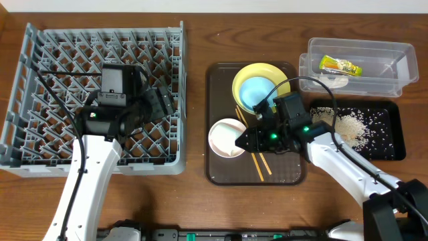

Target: Sort waste into correct bins and load items into the dishwasher rack

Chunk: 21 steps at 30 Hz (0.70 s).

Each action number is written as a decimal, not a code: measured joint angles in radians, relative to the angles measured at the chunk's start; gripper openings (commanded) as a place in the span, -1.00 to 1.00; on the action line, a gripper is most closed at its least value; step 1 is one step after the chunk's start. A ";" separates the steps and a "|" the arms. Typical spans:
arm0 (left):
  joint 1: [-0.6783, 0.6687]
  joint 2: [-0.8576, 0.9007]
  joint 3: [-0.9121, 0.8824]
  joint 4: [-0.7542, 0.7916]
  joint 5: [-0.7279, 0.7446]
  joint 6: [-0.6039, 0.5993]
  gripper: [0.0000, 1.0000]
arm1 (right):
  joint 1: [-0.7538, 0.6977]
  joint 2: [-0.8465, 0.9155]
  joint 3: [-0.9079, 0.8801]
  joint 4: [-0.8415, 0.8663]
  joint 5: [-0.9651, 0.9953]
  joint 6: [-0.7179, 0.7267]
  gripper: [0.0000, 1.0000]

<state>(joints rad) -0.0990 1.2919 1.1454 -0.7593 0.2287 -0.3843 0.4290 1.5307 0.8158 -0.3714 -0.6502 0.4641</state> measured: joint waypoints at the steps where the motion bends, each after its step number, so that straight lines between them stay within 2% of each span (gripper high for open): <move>1: 0.000 0.000 0.000 0.000 0.000 0.000 0.74 | 0.006 0.000 0.000 0.005 0.000 0.000 -0.08; 10: 0.000 0.000 0.000 -0.014 0.000 0.000 0.74 | 0.063 0.000 0.000 0.033 0.047 0.029 -0.04; 21: 0.000 0.000 0.000 -0.018 0.000 0.000 0.74 | 0.134 0.000 -0.001 0.071 0.151 0.111 -0.14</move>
<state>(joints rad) -0.0990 1.2919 1.1454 -0.7776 0.2287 -0.3843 0.5625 1.5307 0.8150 -0.3008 -0.4992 0.5747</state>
